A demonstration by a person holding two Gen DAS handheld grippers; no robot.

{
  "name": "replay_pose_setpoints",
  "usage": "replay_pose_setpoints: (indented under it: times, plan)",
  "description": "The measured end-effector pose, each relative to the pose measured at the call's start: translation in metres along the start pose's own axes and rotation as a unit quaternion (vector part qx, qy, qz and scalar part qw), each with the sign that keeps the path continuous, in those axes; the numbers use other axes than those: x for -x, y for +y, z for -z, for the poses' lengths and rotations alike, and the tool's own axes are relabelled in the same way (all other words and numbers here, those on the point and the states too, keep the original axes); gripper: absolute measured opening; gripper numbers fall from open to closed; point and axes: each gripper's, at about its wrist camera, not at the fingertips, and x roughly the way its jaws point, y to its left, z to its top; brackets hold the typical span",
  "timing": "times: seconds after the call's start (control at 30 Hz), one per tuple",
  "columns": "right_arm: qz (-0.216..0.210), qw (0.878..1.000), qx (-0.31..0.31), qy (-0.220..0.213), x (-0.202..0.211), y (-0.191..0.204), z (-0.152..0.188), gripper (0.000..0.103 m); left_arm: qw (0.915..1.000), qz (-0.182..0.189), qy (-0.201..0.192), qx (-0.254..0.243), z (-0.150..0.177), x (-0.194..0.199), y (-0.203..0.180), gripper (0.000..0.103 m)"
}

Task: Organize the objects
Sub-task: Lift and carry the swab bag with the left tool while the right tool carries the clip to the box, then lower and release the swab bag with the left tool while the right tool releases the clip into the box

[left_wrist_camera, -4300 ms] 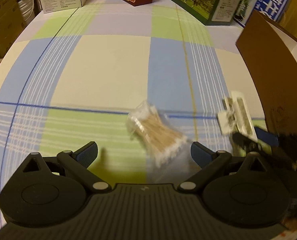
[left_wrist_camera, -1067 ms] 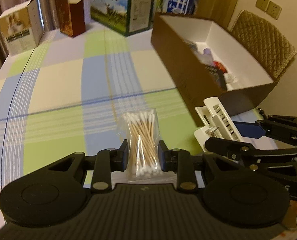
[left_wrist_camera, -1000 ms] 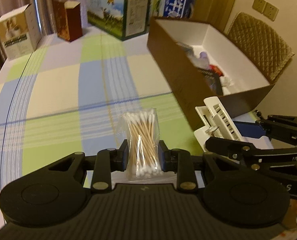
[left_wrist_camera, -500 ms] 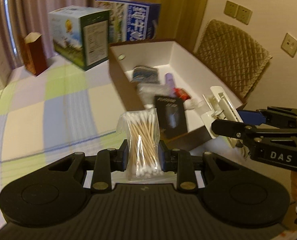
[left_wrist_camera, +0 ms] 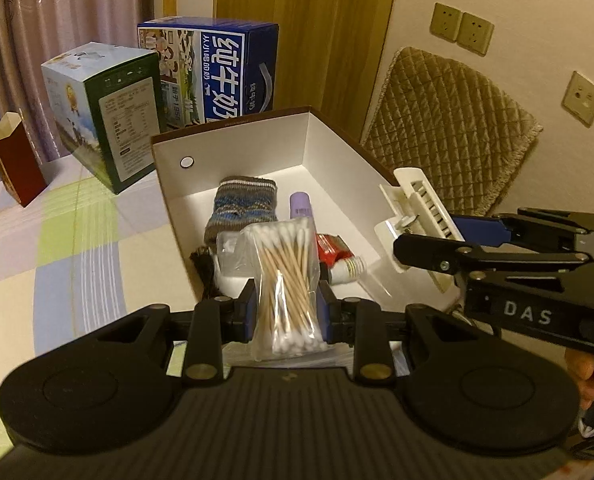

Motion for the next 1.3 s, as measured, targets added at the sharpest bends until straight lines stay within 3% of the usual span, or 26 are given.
replay_pose_setpoints:
  times: [0.47, 0.9, 1.3]
  plan:
    - [-0.007, 0.999, -0.003, 0.034, -0.102, -0.040, -0.041, 0.039, 0.9986, -0.043, 0.026, 0.015, -0.059, -0.089, 0.023, 0.024]
    - [-0.002, 0.998, -0.016, 0.052, -0.148, -0.062, -0.055, 0.039, 0.9963, -0.068, 0.052, 0.006, -0.095, -0.156, 0.040, 0.026]
    - [-0.010, 0.998, -0.031, 0.056, -0.163, -0.067, -0.062, 0.039, 0.9958, -0.082, 0.037, 0.012, -0.105, -0.159, 0.052, 0.059]
